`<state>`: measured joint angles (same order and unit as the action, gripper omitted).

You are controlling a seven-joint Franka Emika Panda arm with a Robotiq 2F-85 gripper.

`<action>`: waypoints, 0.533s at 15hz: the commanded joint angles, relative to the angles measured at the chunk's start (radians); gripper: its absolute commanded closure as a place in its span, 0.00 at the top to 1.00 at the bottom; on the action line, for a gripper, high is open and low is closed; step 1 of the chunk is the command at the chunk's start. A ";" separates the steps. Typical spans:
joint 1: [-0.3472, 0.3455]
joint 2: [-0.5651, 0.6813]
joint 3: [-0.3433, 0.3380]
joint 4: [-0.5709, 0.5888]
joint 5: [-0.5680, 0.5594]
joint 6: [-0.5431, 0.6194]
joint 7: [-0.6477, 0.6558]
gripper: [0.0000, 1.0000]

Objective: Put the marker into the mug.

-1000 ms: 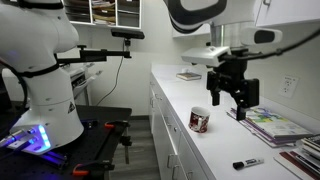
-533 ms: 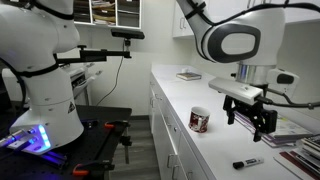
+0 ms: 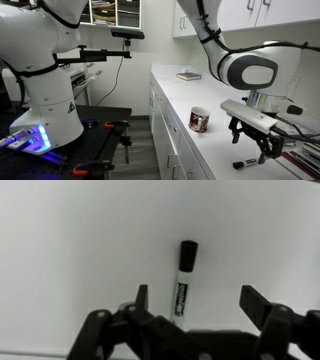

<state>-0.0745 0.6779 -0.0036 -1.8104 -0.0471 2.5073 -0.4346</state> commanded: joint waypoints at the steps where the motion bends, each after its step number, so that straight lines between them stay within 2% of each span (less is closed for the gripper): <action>1: -0.013 0.053 0.022 0.084 -0.033 -0.075 0.009 0.95; 2: -0.009 0.066 0.021 0.097 -0.040 -0.083 0.014 0.94; 3: -0.009 0.075 0.024 0.107 -0.043 -0.090 0.014 0.81; 6: -0.006 0.105 0.024 0.138 -0.050 -0.104 0.023 0.70; 7: -0.004 0.115 0.023 0.148 -0.051 -0.108 0.026 0.70; 8: -0.001 0.124 0.019 0.158 -0.054 -0.109 0.033 0.63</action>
<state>-0.0743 0.7743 0.0120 -1.7035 -0.0734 2.4479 -0.4319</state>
